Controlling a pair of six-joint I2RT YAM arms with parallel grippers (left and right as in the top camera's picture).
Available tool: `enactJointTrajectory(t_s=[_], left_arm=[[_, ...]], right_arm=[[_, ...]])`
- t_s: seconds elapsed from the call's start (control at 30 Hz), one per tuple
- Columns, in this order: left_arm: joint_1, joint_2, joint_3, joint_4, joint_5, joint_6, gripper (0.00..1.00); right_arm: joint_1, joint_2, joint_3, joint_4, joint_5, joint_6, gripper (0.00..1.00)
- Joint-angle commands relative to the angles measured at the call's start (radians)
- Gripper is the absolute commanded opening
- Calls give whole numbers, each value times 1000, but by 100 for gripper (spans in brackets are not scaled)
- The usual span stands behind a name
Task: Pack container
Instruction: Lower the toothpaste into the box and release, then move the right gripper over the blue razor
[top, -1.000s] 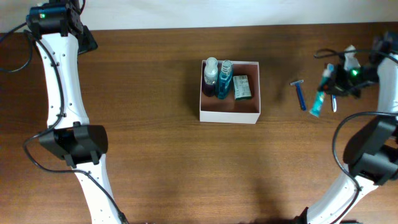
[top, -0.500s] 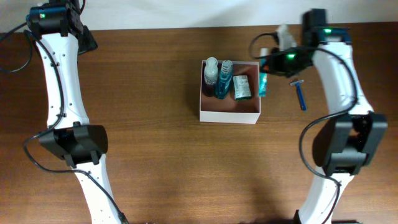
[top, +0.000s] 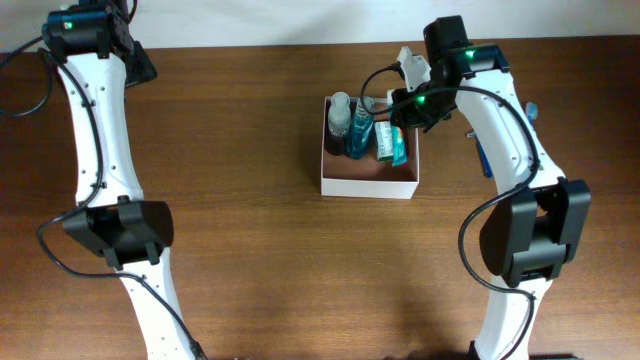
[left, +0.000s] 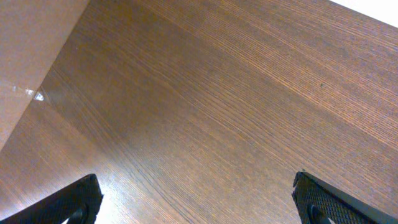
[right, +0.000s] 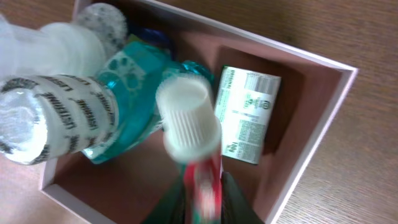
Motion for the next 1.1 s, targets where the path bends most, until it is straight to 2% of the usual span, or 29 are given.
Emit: enactJointTrajectory(t_s=[0.0,0.27,0.47,0.6,0.7,0.87,1.07], left_arm=[[5,5,-7,2,3,-10,99],[5,5,-7,2,3,-10,99],[5,5,-7,2,3,-10,99],[5,5,-7,2,3,-10,99],[5,5,-7,2,3,-10,99],[5,5,-7,2,3,-10,100],[5,5,-7,2,3,-10,100]], right_arm=[[3,6,20,3,53,4,23],[3,6,20,0,59,4,28],[-39,6,27,-9,174,60,29],[-111,6,45,-54,184,59,41],[-185,6,47,-93,184,56,54],[-296,6,46,-110,183,51,58],[-350,6,24,-131,190,-150,58]])
